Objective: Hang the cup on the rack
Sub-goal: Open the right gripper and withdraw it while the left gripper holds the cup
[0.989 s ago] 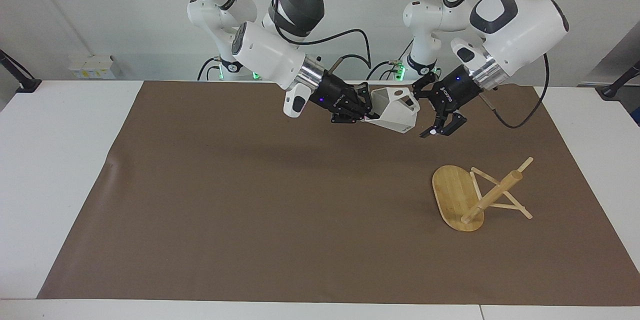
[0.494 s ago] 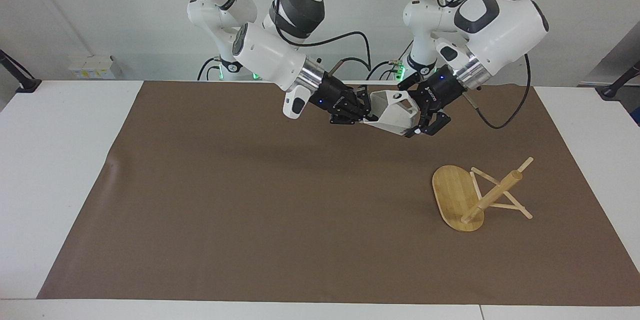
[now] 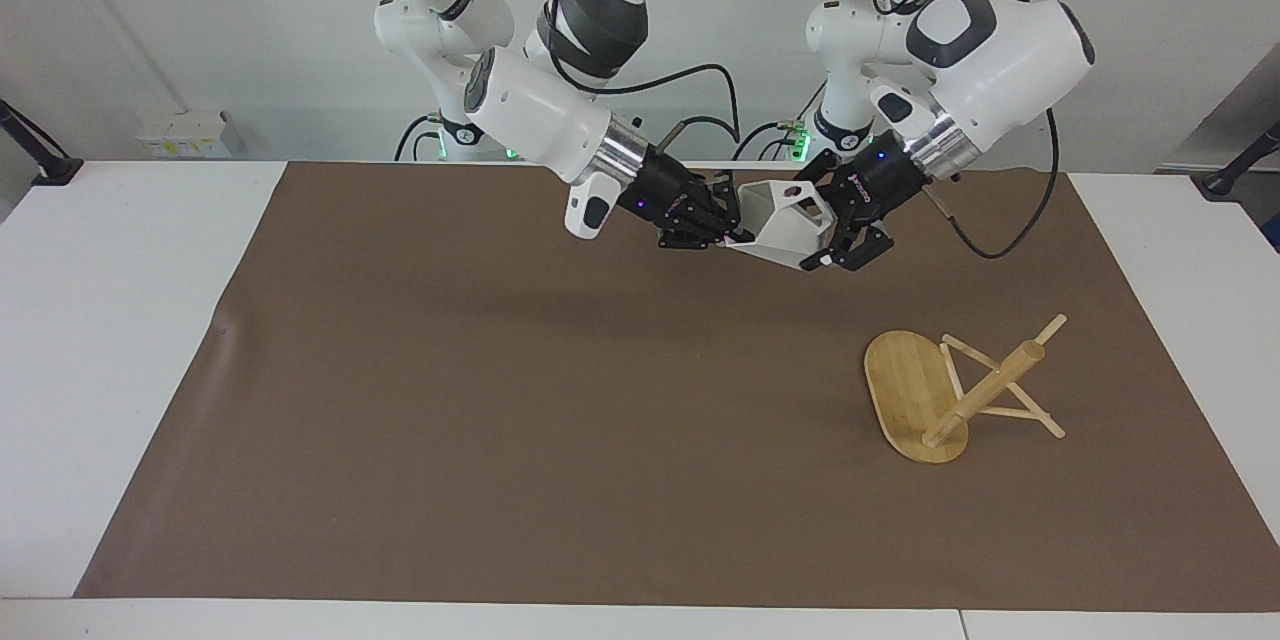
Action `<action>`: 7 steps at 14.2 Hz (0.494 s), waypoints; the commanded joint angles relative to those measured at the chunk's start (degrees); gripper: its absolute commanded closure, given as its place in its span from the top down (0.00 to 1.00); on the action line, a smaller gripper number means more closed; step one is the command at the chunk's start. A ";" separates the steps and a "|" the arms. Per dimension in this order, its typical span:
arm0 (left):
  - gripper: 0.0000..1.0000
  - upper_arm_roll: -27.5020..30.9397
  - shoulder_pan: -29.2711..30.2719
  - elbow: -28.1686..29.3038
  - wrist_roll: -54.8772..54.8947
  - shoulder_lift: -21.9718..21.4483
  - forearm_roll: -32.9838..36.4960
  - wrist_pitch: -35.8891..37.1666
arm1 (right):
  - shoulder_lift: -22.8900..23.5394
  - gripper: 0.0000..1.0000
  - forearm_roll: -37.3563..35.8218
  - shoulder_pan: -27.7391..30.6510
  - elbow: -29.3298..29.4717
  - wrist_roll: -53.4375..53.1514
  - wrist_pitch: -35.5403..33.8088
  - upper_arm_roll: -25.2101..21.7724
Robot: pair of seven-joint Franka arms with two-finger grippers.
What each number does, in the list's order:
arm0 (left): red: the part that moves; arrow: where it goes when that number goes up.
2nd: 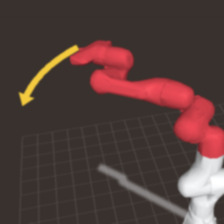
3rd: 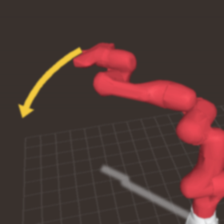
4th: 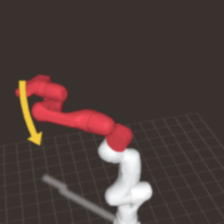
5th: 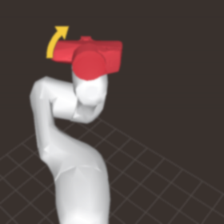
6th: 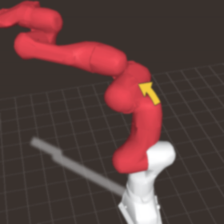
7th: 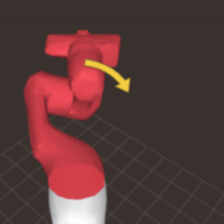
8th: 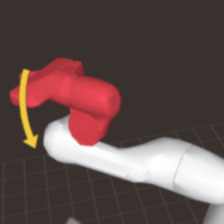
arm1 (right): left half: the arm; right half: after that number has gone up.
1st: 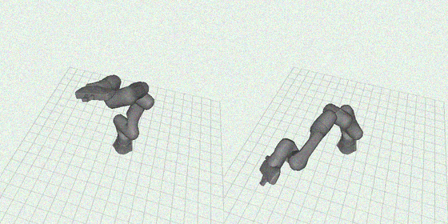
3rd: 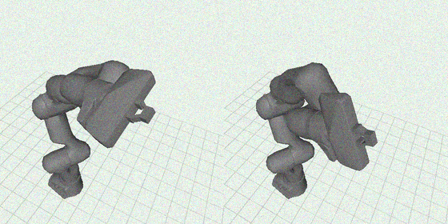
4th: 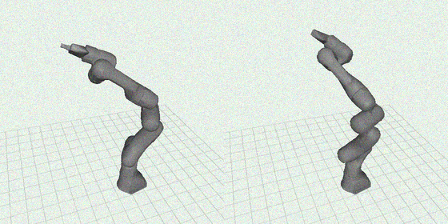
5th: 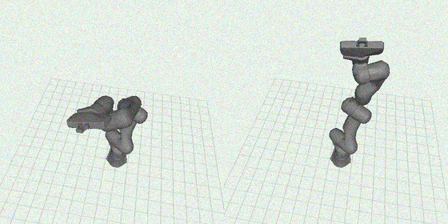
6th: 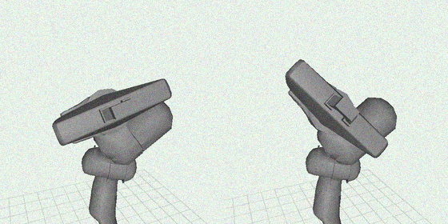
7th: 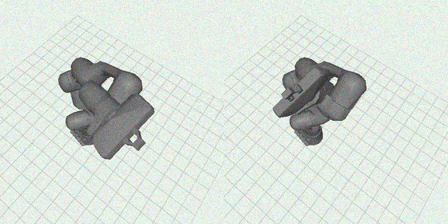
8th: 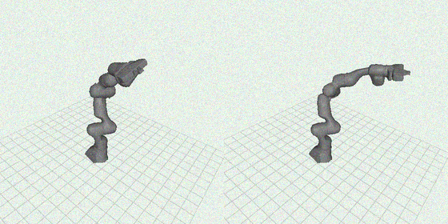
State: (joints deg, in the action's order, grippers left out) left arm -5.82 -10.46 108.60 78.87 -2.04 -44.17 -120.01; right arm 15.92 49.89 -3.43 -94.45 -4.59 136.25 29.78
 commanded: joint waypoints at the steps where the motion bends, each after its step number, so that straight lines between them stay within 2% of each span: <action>1: 0.00 0.90 -1.06 0.82 -1.44 -0.77 -1.44 -1.54 | 0.08 0.05 -1.02 0.09 0.15 -1.91 0.51 0.72; 2: 0.00 0.90 -1.06 0.65 -1.79 -0.77 -1.44 -1.63 | 0.16 0.25 -1.02 0.09 0.15 -1.91 0.60 0.81; 3: 0.00 0.98 -1.06 0.64 -1.88 -0.77 -1.44 -1.63 | 0.16 0.89 -1.02 0.09 0.15 -1.91 0.60 0.72; 4: 0.00 0.99 -1.06 0.64 -1.88 -0.77 -1.44 -1.63 | 0.16 1.00 -0.94 0.09 0.23 -2.35 0.60 0.72; 7: 0.00 1.07 -0.88 0.56 -1.97 -0.77 -1.27 -1.72 | 0.16 1.00 -0.94 0.09 0.24 -3.58 0.60 0.72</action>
State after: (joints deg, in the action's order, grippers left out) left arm -5.68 -10.46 108.60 78.04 -2.07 -44.35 -120.34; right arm 15.92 49.90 -3.48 -94.41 -5.92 136.29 29.84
